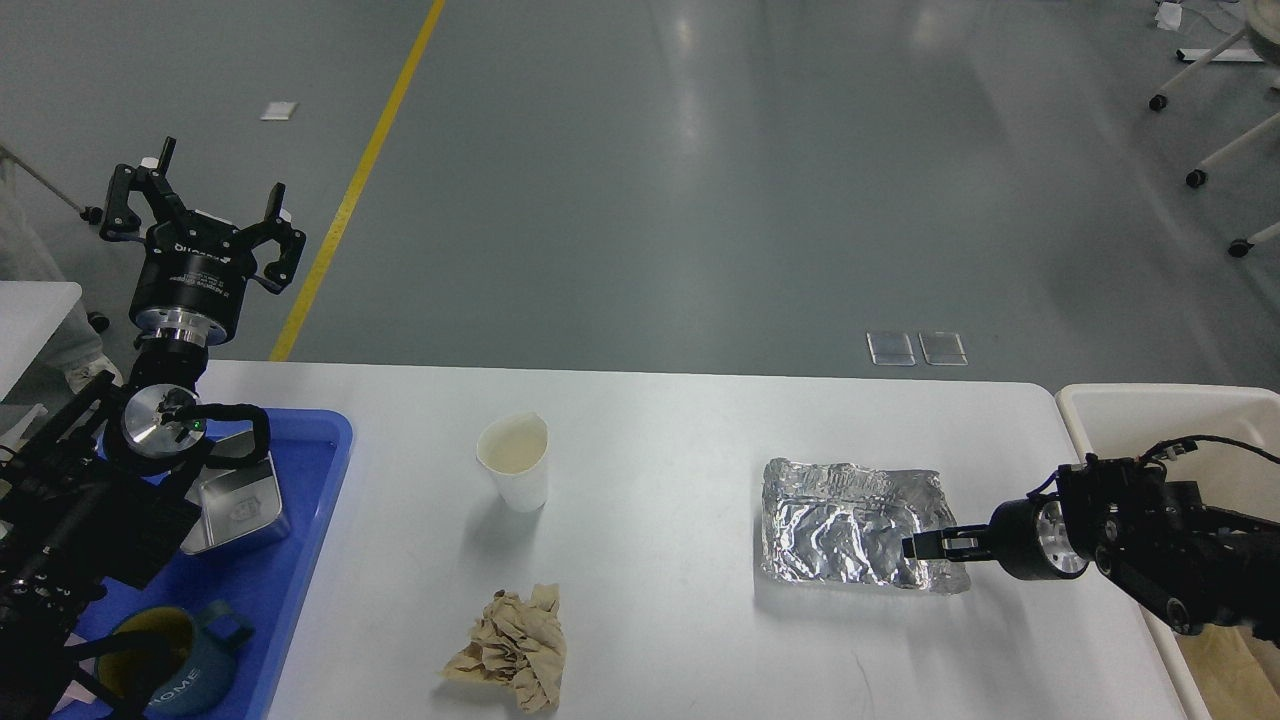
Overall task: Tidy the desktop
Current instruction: 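Reach the right gripper toward the foil package, then grasp the edge of the foil package with the right gripper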
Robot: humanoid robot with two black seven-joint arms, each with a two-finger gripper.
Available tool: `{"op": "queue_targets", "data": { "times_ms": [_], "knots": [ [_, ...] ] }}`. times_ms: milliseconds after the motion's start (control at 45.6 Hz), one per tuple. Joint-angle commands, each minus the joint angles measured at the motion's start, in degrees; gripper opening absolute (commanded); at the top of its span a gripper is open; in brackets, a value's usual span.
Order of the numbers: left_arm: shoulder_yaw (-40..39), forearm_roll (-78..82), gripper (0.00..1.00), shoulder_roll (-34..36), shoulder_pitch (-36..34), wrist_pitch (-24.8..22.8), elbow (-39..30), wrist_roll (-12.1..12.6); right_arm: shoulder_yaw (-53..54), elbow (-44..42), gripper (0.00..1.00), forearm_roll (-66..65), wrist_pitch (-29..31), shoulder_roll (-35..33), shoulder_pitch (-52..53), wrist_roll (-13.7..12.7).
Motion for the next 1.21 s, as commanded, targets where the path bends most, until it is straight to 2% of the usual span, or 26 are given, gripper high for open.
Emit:
{"op": "queue_targets", "data": {
  "times_ms": [0, 329, 527, 724, 834, 1185],
  "knots": [
    [0.0, 0.0, 0.97, 0.0, 0.0, 0.0, 0.0, 0.0, 0.0, -0.3, 0.0, 0.1, -0.1, 0.1, -0.2, -0.1],
    [0.0, 0.0, 0.97, -0.1, 0.1, 0.4, -0.2, 0.0, 0.0, 0.8, 0.0, 0.5, 0.7, -0.4, 0.5, 0.4],
    [0.2, 0.0, 0.97, -0.2, 0.1, 0.4, -0.2, 0.1, 0.1, 1.9, 0.0, 0.6, 3.6, -1.0, 2.7, 6.9],
    [0.2, 0.0, 0.97, -0.2, 0.0, 0.4, -0.2, 0.2, 0.7, 9.1, 0.0, 1.3, 4.0, -7.4, 4.6, 14.1],
    [0.3, 0.0, 0.97, -0.3, 0.1, 0.4, -0.2, 0.2, 0.8, 11.1, 0.0, 1.4, 4.0, -10.3, 5.4, 16.0],
    [1.4, 0.0, 0.97, -0.3, -0.1, 1.8, -0.2, 0.4, 1.8, 20.0, 0.0, 1.4, 4.1, -21.7, 5.5, 17.7]
  ]
}}
